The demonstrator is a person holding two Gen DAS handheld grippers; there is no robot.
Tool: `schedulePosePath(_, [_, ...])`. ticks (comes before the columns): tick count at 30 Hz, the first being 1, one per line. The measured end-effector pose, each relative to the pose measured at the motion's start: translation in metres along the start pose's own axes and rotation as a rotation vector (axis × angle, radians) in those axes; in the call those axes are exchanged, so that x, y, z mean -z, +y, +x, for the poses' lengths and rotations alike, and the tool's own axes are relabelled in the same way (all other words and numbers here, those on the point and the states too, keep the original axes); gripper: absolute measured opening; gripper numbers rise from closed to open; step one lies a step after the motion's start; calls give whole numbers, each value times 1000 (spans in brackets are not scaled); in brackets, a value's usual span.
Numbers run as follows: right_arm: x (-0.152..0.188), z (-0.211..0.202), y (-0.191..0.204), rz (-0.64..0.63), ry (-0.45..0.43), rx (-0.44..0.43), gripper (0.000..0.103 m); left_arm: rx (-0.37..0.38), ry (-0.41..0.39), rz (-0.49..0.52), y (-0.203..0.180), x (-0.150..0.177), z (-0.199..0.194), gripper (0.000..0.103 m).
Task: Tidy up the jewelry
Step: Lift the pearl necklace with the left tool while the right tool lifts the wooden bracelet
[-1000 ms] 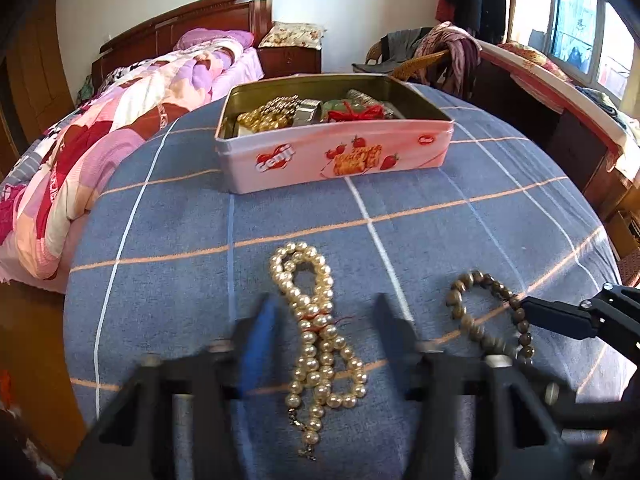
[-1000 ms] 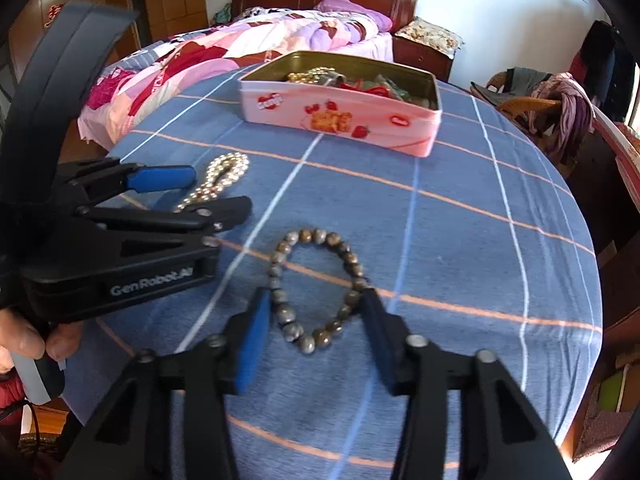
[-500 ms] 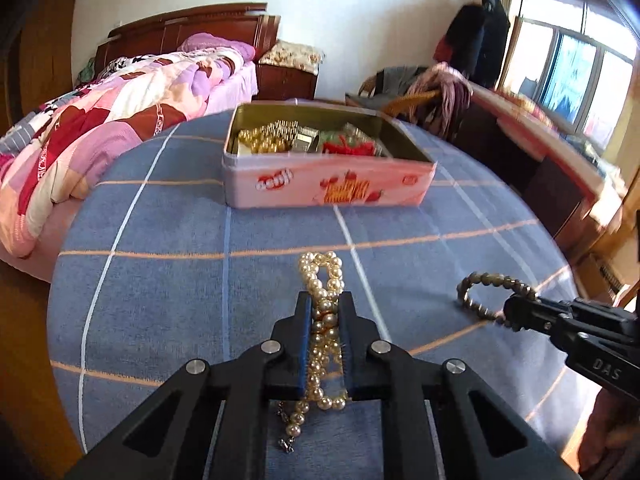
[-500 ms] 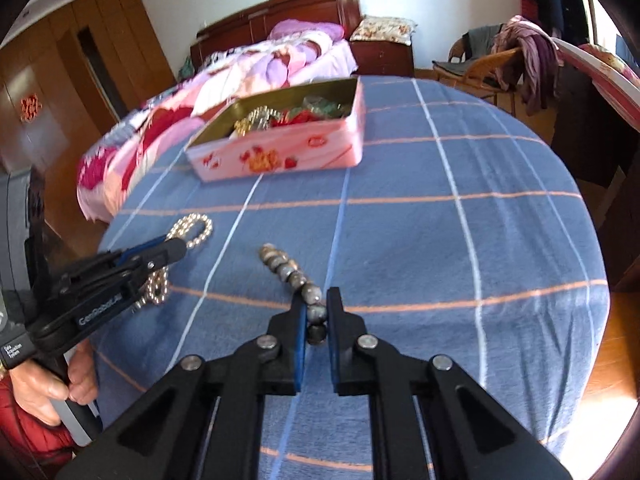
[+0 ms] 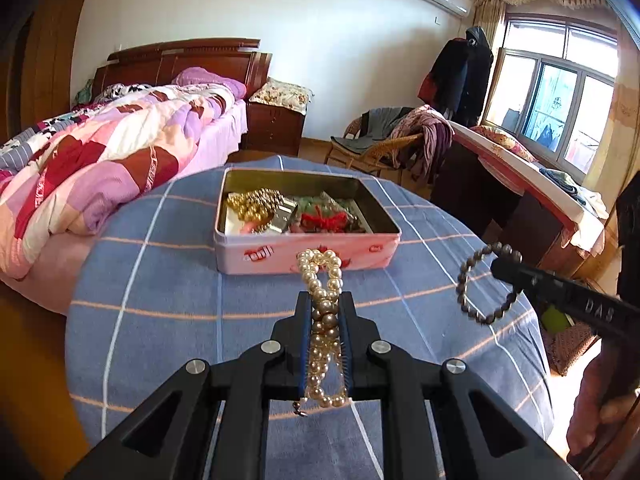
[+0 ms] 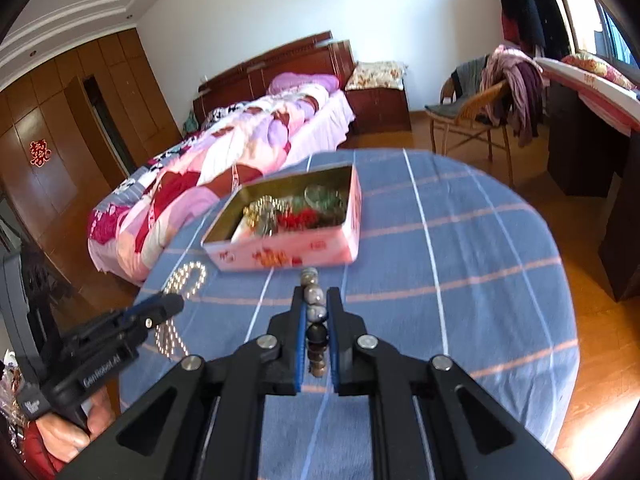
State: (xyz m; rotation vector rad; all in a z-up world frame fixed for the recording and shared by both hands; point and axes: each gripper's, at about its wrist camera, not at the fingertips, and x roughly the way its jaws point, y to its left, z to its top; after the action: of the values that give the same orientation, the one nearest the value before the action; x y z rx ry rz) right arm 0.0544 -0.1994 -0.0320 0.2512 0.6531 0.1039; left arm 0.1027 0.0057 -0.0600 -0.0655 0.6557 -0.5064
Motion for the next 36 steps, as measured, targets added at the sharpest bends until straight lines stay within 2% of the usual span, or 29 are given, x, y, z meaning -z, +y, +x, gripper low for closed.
schedulePosePath(11, [-31,-3,1,-7,-118,31,12,-4,-36,-47,16,-11,0,12])
schedulePosePath(24, [-31,11,-6,-8,-119,91,12,19,-20,-64,20,-13,15,12])
schedulePosePath(36, [-58,26,-2,-18,-182,102,12,10,-89,-62,23,-48,34,12])
